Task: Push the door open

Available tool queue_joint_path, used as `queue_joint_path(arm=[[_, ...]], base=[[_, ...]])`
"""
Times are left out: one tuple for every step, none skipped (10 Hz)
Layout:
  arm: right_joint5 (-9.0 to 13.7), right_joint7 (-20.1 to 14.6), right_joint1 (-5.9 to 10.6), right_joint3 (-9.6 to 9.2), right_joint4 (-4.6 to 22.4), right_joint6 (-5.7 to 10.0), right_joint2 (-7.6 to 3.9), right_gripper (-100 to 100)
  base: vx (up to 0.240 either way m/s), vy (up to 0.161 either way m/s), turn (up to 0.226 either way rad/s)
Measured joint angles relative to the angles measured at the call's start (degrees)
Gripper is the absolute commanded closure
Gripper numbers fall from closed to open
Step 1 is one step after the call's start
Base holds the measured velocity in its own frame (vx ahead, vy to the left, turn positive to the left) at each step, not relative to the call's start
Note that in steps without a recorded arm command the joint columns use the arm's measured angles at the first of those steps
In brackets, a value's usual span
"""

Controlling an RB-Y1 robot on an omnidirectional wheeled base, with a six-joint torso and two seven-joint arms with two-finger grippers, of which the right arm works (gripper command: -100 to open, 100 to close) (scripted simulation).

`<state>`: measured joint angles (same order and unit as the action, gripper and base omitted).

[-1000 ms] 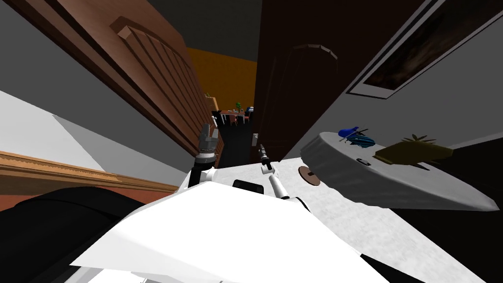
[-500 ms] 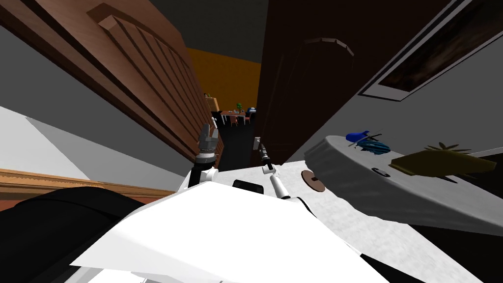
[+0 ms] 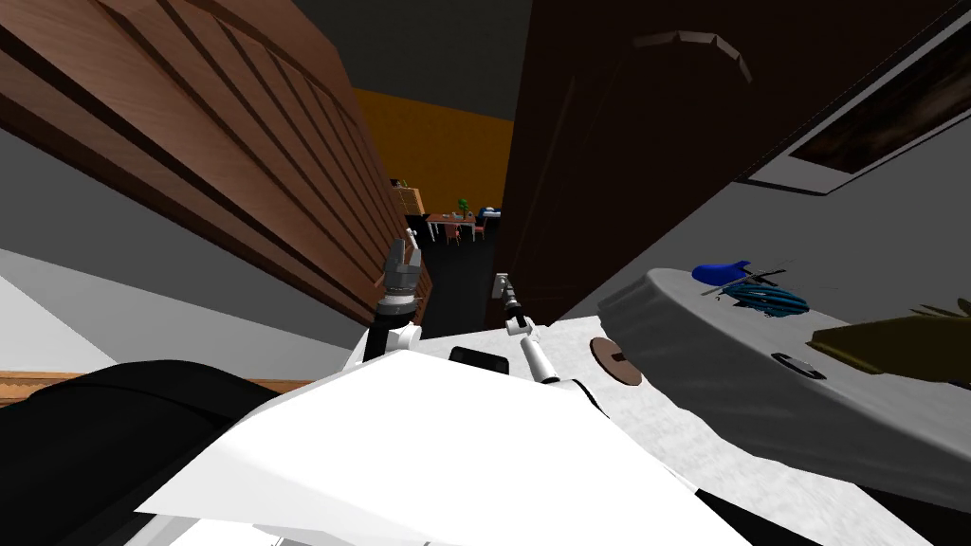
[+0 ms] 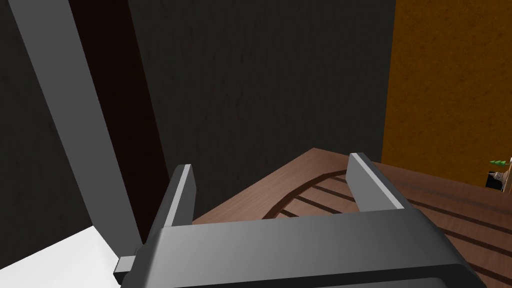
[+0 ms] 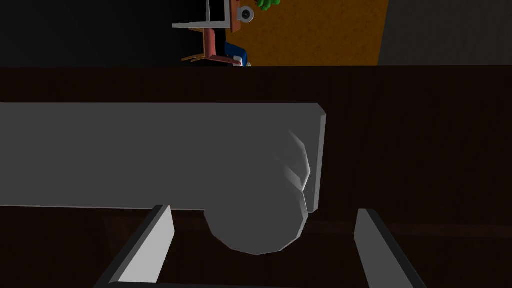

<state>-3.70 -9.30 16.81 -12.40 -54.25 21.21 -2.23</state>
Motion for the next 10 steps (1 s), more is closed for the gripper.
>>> queue_joint_path(arm=[[0.03,0.04,0.00,0.12,0.06,0.02,0.32,-100],[0.03,0.05,0.02,0.13,0.06,0.03,0.36,100],[0.03,0.04,0.10,0.13,-0.02,0.08,0.35,100],[0.03,0.05,0.14,0.16,-0.02,0.09,0.32,100],[0.01,0.08,0.09,0.13,0.04,0.03,0.30,100],[-0.01,0.10,0.01,0.09,0.11,-0.02,0.30,100],[-0.01,0.10,-0.06,0.08,0.16,-0.06,0.29,100],[-0.01,0.10,-0.09,0.08,0.18,-0.07,0.29,100],[-0.03,0.32,-0.61,0.30,0.04,-0.30,0.24,100],[0.10,0.42,-0.33,0.67,1.00,-0.05,0.09,100]], base=[[0.080,0.029,0.002],[-0.010,-0.002,-0.005],[-0.029,-0.011,0.007],[-0.024,-0.010,0.006],[-0.016,-0.006,-0.002],[-0.009,-0.002,-0.004],[0.000,0.000,0.000],[0.104,0.073,-0.036],[0.137,0.098,-0.050],[0.144,0.111,-0.051]])
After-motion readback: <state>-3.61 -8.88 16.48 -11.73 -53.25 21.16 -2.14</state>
